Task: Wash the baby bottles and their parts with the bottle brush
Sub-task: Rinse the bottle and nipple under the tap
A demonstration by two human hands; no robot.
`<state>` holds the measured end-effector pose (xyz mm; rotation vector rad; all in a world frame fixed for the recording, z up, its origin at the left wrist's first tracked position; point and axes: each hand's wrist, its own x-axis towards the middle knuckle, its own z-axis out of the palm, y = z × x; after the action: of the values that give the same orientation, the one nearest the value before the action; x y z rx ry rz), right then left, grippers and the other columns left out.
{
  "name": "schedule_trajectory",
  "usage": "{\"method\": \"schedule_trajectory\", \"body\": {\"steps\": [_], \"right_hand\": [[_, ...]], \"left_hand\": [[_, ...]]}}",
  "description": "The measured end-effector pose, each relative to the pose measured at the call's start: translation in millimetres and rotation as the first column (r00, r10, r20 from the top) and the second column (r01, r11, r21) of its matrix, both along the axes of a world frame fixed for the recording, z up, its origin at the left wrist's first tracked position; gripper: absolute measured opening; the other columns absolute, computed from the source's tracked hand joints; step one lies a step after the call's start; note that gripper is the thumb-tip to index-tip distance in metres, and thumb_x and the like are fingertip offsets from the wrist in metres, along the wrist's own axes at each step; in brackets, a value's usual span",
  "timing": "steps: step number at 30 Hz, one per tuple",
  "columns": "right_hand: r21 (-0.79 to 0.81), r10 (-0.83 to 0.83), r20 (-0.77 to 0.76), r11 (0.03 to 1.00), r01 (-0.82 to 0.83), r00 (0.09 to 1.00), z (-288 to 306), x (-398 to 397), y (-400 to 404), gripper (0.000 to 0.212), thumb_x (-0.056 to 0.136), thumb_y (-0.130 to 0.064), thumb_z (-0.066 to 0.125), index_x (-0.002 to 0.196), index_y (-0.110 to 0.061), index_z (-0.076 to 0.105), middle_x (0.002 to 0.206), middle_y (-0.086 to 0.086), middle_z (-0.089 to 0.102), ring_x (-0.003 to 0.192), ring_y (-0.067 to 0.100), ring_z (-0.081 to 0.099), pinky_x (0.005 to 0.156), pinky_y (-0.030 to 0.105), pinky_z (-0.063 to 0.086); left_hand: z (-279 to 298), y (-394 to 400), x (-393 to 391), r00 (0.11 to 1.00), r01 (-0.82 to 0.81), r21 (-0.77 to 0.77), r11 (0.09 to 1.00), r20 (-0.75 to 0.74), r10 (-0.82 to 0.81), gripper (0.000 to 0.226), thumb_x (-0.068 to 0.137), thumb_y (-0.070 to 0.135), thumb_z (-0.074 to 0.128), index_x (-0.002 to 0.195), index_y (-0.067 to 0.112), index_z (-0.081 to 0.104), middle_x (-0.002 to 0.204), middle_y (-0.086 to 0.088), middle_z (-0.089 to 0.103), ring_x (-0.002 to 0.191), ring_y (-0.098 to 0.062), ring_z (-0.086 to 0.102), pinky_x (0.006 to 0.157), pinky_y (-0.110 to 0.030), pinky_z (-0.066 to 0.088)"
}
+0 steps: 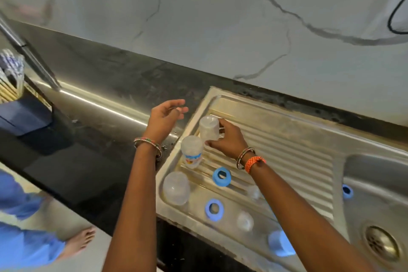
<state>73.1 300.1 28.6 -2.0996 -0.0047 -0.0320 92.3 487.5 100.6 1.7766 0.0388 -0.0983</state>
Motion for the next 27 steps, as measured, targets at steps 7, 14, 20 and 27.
{"method": "schedule_trajectory", "body": {"steps": [7,14,20,27], "right_hand": [[0.004,0.004,0.056,1.0,-0.004,0.998,-16,-4,6,0.059,0.069,-0.017,0.081,0.12,-0.013,0.052,0.118,0.002,0.059,0.105,0.012,0.056,0.086,0.027,0.047],[-0.02,0.032,0.003,0.999,-0.032,0.999,-14,-5,8,0.071,0.071,-0.023,0.08,0.13,-0.016,0.04,0.126,0.003,0.055,0.111,0.016,0.053,0.091,0.031,0.046],[0.005,-0.008,-0.122,1.0,0.008,0.992,-10,-8,2,0.1,0.069,-0.029,0.083,0.146,-0.018,0.021,0.142,0.004,0.041,0.124,0.018,0.045,0.099,0.036,0.044],[0.068,-0.148,-0.086,0.986,0.154,0.985,33,-49,-78,0.055,0.084,-0.012,0.069,0.133,-0.017,0.046,0.123,0.0,0.05,0.095,0.011,0.057,0.072,0.013,0.05]], "left_hand": [[-21,-9,6,0.993,0.003,0.003,1.0,-0.114,-0.002,0.027,0.094,0.0,0.044,0.115,0.002,0.06,0.087,0.001,0.065,0.065,0.003,0.062,0.052,-0.006,0.045],[-23,-11,3,0.996,-0.039,-0.009,0.999,-0.078,0.038,0.024,0.094,0.001,0.047,0.111,0.009,0.062,0.093,0.004,0.062,0.077,-0.004,0.056,0.061,-0.012,0.049],[-8,-19,0,0.972,-0.22,-0.036,0.975,0.07,0.222,0.025,0.088,-0.002,0.053,0.103,0.016,0.061,0.104,0.009,0.06,0.102,-0.016,0.058,0.094,-0.041,0.05],[20,-113,-29,0.95,-0.221,-0.345,0.912,0.135,0.281,0.03,0.083,-0.01,0.053,0.079,0.02,0.057,0.077,0.005,0.059,0.064,-0.003,0.054,0.063,-0.026,0.048]]}}
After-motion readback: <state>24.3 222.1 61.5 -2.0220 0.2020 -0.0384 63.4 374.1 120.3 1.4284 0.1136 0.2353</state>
